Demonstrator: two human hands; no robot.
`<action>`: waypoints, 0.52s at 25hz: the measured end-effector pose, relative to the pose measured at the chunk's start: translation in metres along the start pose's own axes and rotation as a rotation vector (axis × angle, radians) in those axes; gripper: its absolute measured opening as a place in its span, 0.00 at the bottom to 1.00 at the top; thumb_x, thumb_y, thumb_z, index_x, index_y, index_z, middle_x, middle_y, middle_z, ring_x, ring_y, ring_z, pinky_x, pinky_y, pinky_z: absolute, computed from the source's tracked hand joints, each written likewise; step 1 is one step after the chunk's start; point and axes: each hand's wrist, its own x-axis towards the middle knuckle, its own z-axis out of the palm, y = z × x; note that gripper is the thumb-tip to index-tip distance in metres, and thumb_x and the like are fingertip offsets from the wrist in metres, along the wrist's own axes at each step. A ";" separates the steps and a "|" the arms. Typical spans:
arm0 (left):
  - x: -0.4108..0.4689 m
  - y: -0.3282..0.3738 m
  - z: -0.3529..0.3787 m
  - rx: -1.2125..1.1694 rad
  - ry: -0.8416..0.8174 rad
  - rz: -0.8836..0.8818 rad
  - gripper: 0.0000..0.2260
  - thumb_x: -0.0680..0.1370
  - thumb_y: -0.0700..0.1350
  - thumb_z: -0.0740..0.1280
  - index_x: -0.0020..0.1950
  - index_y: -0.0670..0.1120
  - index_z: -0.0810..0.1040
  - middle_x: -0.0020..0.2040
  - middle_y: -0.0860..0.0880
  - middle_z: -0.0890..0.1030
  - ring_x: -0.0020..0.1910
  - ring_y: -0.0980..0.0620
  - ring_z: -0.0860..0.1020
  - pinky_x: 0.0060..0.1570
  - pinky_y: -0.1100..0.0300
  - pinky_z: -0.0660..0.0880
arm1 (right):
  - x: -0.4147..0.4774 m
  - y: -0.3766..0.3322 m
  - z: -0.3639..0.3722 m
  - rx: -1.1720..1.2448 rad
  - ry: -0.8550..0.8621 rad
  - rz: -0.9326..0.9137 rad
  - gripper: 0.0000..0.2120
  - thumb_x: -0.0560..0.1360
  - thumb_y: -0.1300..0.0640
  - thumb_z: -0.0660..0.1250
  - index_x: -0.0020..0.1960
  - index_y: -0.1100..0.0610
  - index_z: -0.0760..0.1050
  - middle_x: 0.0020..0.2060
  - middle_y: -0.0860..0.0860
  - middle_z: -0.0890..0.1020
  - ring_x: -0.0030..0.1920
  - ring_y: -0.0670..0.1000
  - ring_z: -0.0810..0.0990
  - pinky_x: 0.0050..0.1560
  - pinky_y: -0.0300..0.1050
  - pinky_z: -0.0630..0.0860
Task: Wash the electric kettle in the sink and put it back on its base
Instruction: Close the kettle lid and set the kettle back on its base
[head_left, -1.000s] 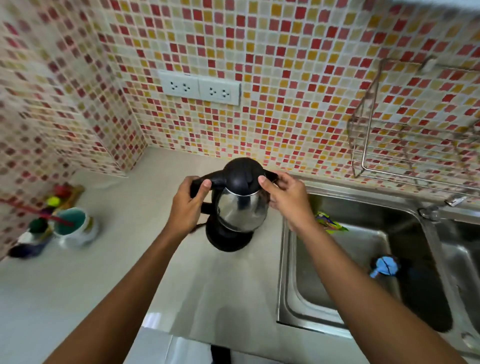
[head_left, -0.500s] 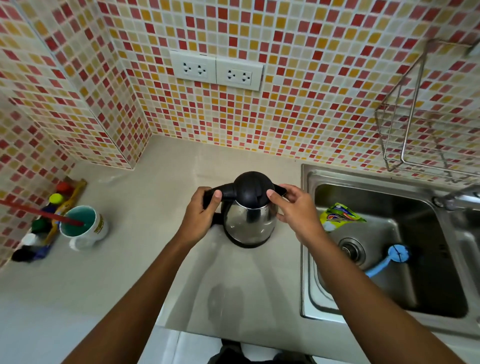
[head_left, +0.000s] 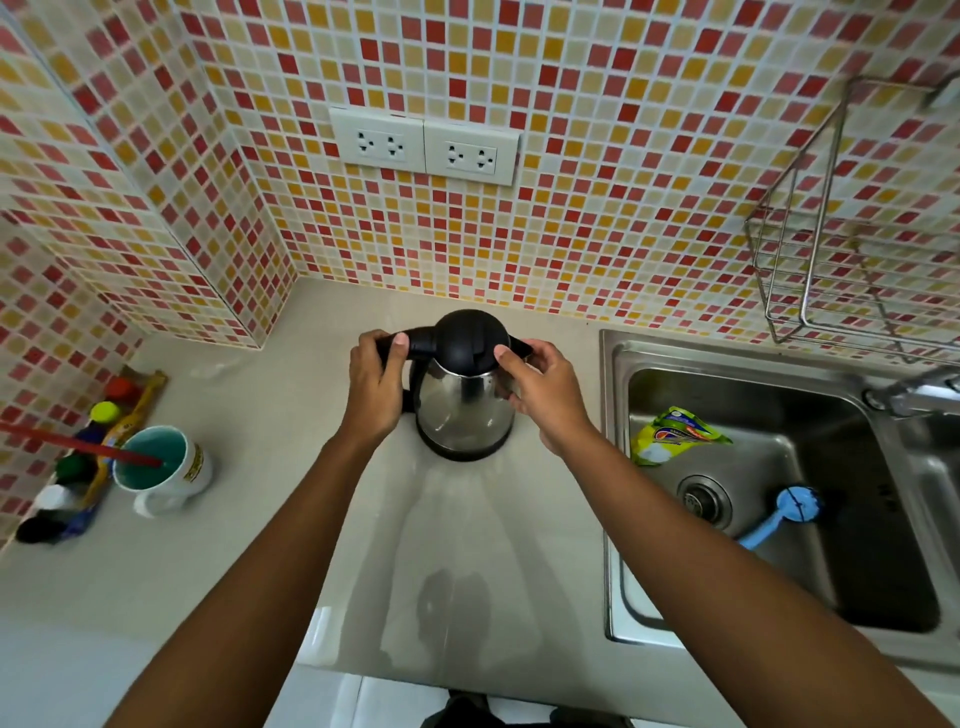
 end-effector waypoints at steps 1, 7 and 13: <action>0.005 0.003 -0.002 0.000 0.004 -0.026 0.17 0.84 0.55 0.56 0.64 0.43 0.69 0.59 0.47 0.70 0.63 0.45 0.70 0.67 0.54 0.66 | 0.006 -0.002 0.005 -0.011 -0.002 -0.008 0.34 0.59 0.32 0.73 0.59 0.49 0.76 0.54 0.46 0.83 0.55 0.51 0.82 0.54 0.54 0.82; 0.000 0.027 0.004 0.157 0.243 0.019 0.19 0.81 0.54 0.59 0.67 0.44 0.70 0.65 0.42 0.71 0.66 0.43 0.71 0.66 0.53 0.69 | 0.015 0.012 -0.014 0.054 -0.059 -0.003 0.29 0.73 0.44 0.72 0.71 0.48 0.69 0.64 0.48 0.76 0.64 0.50 0.76 0.53 0.49 0.81; -0.076 0.098 0.109 0.305 0.016 0.686 0.14 0.76 0.50 0.70 0.55 0.42 0.77 0.52 0.45 0.79 0.51 0.50 0.77 0.51 0.58 0.74 | -0.003 0.070 -0.119 0.083 0.146 0.016 0.07 0.76 0.60 0.70 0.54 0.56 0.78 0.44 0.54 0.83 0.42 0.52 0.82 0.36 0.44 0.79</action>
